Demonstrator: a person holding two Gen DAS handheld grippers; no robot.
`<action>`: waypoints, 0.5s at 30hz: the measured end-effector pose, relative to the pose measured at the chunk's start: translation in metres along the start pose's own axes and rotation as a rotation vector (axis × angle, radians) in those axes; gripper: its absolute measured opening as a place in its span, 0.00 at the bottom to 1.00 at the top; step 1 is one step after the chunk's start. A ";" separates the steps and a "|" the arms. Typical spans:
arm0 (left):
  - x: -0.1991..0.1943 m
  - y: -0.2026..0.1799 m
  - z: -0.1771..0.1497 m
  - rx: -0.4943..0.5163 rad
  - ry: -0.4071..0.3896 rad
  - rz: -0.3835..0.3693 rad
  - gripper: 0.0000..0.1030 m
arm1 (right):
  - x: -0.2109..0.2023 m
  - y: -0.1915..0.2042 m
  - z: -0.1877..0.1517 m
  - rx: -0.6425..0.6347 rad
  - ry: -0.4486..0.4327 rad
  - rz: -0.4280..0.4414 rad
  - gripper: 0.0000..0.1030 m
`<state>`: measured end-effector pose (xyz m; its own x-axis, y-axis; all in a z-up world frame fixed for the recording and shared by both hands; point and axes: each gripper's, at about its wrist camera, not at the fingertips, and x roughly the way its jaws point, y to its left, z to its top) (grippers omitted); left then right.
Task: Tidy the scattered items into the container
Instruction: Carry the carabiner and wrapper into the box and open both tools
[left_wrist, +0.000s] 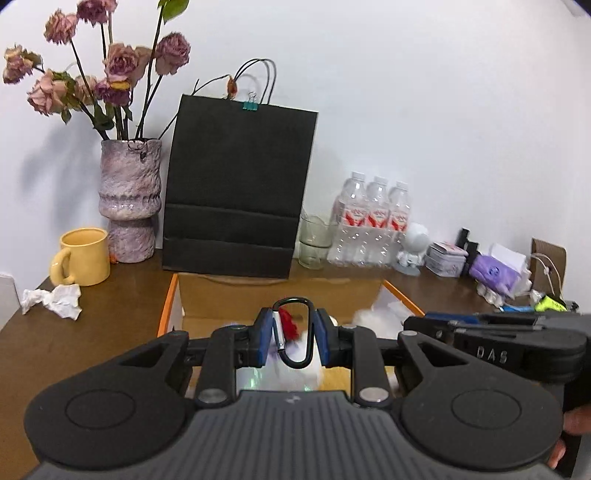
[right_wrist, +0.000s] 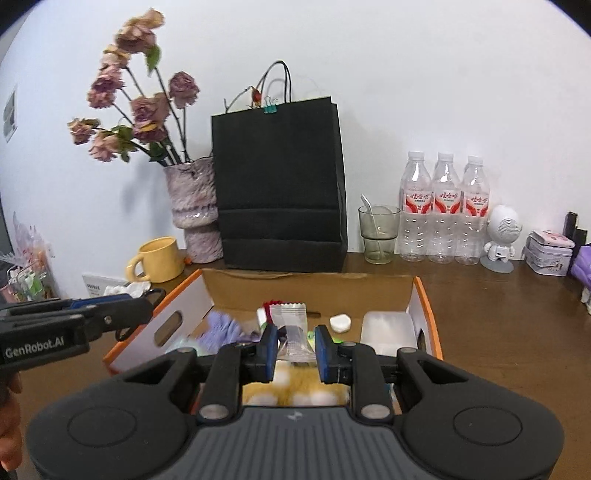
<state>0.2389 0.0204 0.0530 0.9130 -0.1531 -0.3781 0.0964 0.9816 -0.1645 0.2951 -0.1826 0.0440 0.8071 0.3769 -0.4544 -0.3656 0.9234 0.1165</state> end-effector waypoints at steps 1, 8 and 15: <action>0.010 0.002 0.003 -0.010 0.003 0.001 0.24 | 0.009 -0.002 0.003 0.002 0.002 -0.001 0.20; 0.064 0.014 0.004 -0.031 0.030 0.010 0.24 | 0.067 -0.012 0.005 0.017 0.063 0.001 0.20; 0.079 0.017 -0.003 -0.004 0.068 0.037 0.25 | 0.083 -0.018 0.001 0.034 0.116 -0.027 0.22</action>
<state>0.3119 0.0249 0.0176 0.8867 -0.1238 -0.4454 0.0611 0.9864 -0.1524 0.3696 -0.1681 0.0054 0.7566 0.3426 -0.5569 -0.3266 0.9359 0.1321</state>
